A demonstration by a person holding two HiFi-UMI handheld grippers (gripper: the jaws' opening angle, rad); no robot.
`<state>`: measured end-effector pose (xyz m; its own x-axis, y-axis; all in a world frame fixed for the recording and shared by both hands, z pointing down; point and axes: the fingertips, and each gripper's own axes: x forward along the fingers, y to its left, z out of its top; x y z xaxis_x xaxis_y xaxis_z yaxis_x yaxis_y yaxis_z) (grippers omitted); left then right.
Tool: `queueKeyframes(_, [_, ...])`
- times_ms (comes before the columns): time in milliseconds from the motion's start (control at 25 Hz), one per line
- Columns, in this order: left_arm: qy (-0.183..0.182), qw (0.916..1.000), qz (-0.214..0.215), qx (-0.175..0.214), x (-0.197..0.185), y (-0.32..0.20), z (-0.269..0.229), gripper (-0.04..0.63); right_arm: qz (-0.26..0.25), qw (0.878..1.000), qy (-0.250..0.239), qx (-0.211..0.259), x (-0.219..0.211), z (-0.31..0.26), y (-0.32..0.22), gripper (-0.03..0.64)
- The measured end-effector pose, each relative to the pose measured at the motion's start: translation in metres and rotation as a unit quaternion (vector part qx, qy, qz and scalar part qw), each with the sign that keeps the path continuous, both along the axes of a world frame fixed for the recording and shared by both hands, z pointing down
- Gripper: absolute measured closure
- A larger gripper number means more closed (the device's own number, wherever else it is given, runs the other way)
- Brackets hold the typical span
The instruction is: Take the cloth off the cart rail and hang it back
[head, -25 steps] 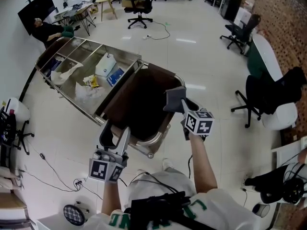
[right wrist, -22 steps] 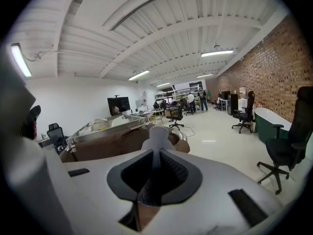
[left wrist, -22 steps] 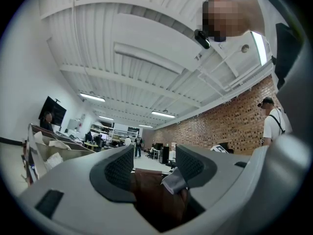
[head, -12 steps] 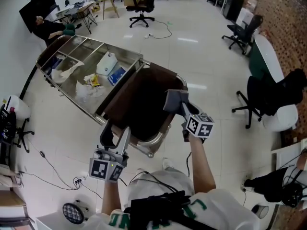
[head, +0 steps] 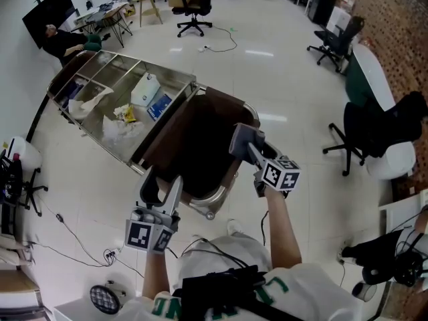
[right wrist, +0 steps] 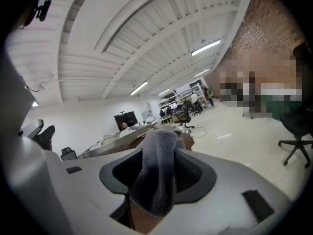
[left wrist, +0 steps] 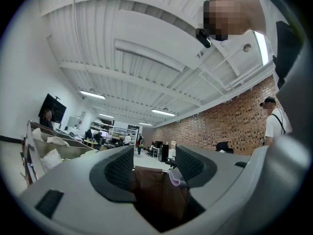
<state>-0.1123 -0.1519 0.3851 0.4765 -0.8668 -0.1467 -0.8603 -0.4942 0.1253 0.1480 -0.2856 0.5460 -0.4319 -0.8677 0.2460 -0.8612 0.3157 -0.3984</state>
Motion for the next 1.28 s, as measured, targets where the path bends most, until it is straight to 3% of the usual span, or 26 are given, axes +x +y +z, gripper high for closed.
queueKeyframes(240, [0.0, 1.0, -0.001, -0.002, 0.001, -0.002, 0.0, 0.334, -0.003, 1.0, 0.001, 0.008, -0.006, -0.008, -0.001, 0.411])
queueKeyframes(360, [-0.003, 1.0, -0.007, 0.0, -0.005, -0.005, 0.004, 0.334, -0.015, 1.0, 0.008, 0.014, -0.013, -0.015, -0.005, 0.383])
queueKeyframes(640, [-0.012, 0.9998, -0.014, 0.004, -0.014, -0.008, 0.013, 0.334, -0.035, 0.997, 0.061, 0.027, -0.025, -0.02, -0.01, 0.38])
queueKeyframes(1000, [-0.001, 1.0, -0.003, -0.001, -0.002, -0.011, 0.0, 0.334, 0.011, 0.997, 0.034, 0.072, 0.009, -0.046, -0.004, 0.365])
queueKeyframes(1280, [-0.004, 1.0, -0.002, 0.004, 0.0, -0.014, 0.004, 0.334, -0.002, 0.986, 0.023, 0.166, 0.007, -0.105, 0.016, 0.368])
